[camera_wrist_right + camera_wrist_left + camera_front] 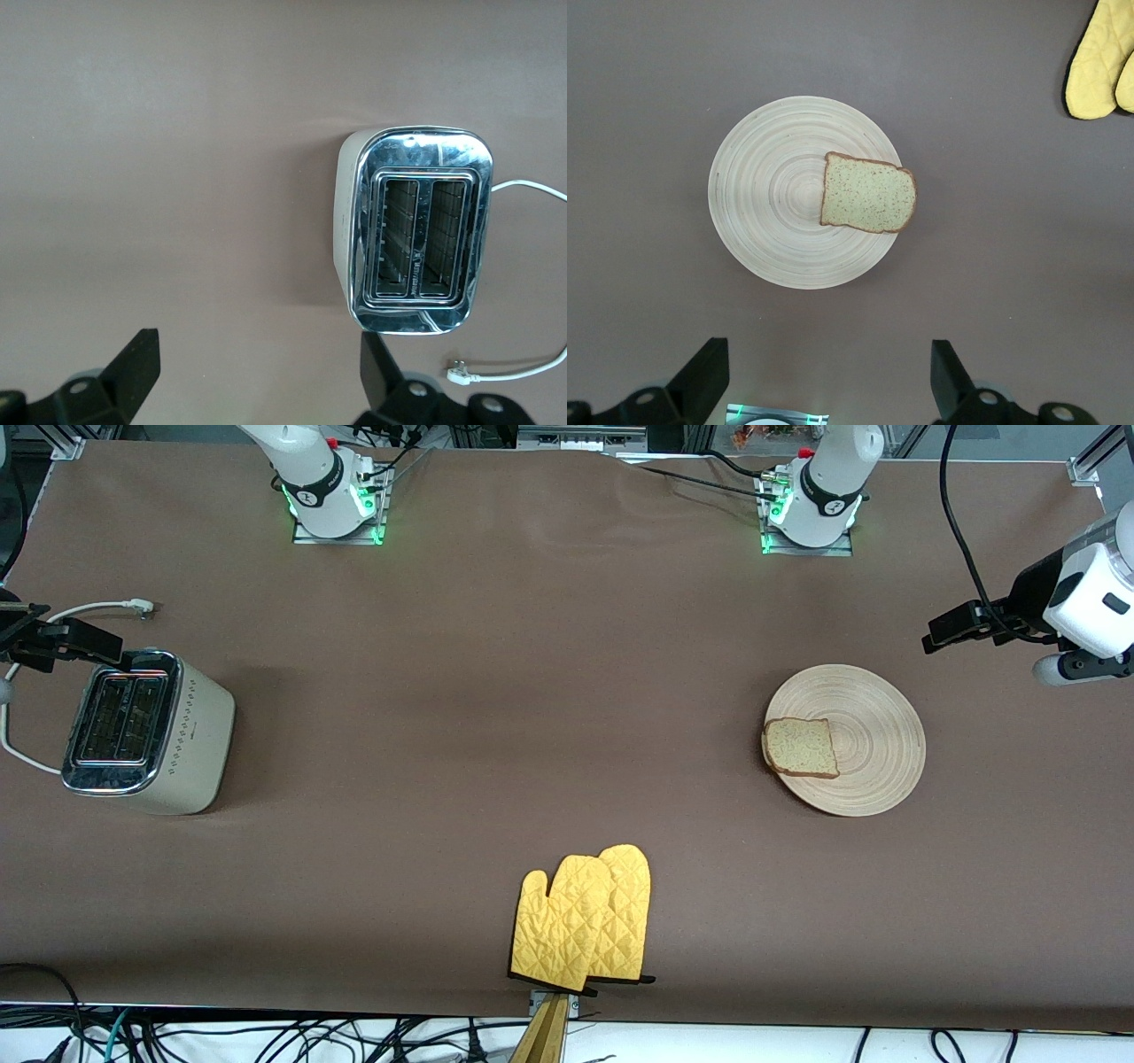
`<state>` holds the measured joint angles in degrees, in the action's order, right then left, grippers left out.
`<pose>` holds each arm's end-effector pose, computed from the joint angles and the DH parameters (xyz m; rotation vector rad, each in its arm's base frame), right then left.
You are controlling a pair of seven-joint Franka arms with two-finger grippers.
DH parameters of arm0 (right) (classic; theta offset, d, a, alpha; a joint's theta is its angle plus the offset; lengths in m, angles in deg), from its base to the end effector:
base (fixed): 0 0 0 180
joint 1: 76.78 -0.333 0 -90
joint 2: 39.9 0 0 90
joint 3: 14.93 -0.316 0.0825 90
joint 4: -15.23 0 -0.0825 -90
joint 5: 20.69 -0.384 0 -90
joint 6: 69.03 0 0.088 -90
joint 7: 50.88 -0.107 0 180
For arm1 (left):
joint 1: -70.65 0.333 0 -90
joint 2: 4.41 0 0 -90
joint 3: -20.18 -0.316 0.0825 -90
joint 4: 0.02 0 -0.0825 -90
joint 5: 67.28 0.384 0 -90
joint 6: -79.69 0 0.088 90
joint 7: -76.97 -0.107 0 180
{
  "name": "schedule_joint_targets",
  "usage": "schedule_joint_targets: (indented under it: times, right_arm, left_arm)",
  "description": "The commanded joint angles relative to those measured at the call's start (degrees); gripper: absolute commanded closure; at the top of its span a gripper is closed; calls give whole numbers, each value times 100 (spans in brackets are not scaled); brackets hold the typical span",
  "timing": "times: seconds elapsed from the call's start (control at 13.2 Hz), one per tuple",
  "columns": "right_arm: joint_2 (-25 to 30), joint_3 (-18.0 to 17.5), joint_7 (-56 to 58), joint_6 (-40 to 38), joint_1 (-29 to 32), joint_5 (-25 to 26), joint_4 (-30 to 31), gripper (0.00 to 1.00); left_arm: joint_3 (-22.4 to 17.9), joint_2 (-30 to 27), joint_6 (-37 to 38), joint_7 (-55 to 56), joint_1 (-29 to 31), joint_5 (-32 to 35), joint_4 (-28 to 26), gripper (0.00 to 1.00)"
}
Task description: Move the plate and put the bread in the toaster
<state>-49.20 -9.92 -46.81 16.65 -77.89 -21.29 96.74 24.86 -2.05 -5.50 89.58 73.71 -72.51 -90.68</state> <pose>0.5945 -0.0350 0.5945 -3.1360 -0.0060 0.1396 0.5554 -0.0252 0.5901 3.0425 0.2902 -0.2253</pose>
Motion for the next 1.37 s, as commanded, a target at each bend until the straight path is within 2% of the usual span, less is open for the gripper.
schedule_joint_targets:
  times: [0.0, 0.68, 0.91, 1.29]
  right_arm:
    - [-46, -62, -3, -26, 66, 34, -118, 0]
    - [-55, -62, -3, -26, 66, 43, -118, 0]
    - [-55, -62, -3, -26, 66, 43, -118, 0]
    - [-55, -53, -3, -26, 75, 43, -118, 0]
  left_arm:
    - [-28, 71, 11, -66, 10, -101, 93, 0]
    - [-28, 80, 20, -75, 19, -101, 75, 0]
    - [-28, 89, 29, -539, 19, -101, 66, 0]
    - [-28, 89, 64, -558, 19, -93, 66, 0]
